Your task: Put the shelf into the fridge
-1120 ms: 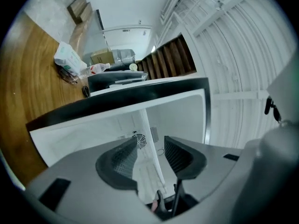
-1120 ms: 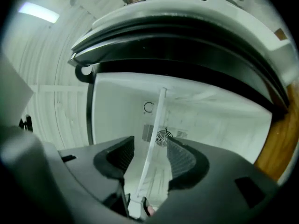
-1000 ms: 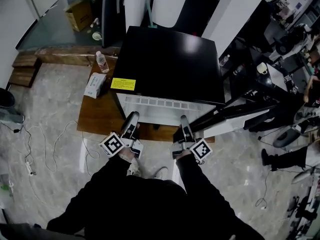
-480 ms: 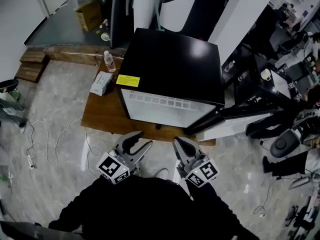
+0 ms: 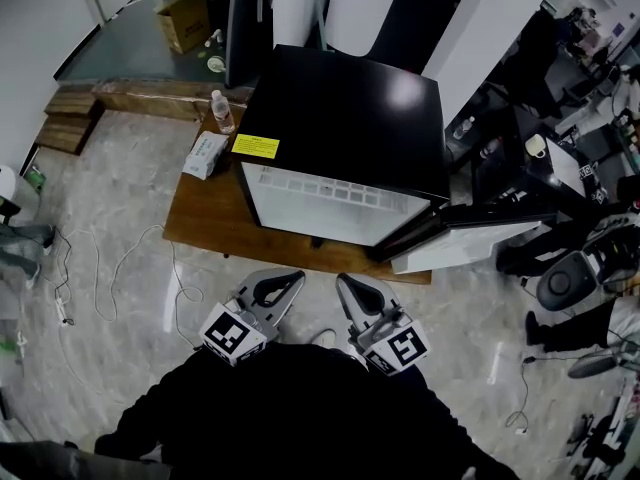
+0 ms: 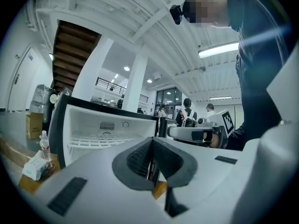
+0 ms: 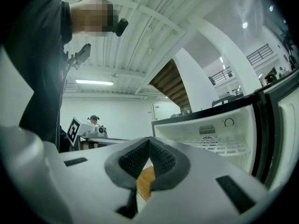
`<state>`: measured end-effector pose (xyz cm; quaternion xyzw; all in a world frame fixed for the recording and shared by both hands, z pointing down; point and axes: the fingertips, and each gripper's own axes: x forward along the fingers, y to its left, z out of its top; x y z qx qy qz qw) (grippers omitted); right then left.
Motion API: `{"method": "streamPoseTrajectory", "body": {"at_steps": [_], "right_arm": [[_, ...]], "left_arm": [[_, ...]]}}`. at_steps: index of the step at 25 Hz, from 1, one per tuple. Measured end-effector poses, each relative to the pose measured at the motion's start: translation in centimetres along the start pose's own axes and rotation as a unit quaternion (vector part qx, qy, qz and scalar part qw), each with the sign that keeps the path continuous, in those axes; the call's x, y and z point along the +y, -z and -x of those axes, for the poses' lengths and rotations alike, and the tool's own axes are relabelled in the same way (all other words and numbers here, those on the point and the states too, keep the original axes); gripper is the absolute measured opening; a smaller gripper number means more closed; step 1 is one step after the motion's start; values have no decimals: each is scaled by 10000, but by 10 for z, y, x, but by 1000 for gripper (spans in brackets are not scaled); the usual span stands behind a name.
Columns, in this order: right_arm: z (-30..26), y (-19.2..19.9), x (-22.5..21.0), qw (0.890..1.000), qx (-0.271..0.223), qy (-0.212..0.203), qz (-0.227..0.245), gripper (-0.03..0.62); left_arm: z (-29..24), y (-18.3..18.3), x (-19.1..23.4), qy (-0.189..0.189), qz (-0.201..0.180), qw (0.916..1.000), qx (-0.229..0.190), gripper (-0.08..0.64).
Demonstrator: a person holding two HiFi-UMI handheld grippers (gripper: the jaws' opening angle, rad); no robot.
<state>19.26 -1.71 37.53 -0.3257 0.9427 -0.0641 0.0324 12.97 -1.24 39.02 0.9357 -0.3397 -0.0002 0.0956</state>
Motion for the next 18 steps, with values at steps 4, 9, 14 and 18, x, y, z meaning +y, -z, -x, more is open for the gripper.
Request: {"method": "streamPoseTrajectory", "body": {"at_steps": [4, 9, 14, 18], "right_arm": [[-2, -1, 0, 10000, 37, 16, -22, 5], [-7, 5, -2, 9999, 121, 40, -13, 5], [-5, 8, -7, 9999, 154, 28, 2, 5], [-6, 12, -10, 9998, 191, 36, -11, 5]], "left_arm": [[-1, -8, 1, 33, 15, 10000, -37, 5], [-2, -8, 7, 71, 21, 10000, -57, 5], [-8, -6, 8, 87, -10, 10000, -45, 5], [-13, -4, 10, 120, -46, 9999, -36, 5]]}}
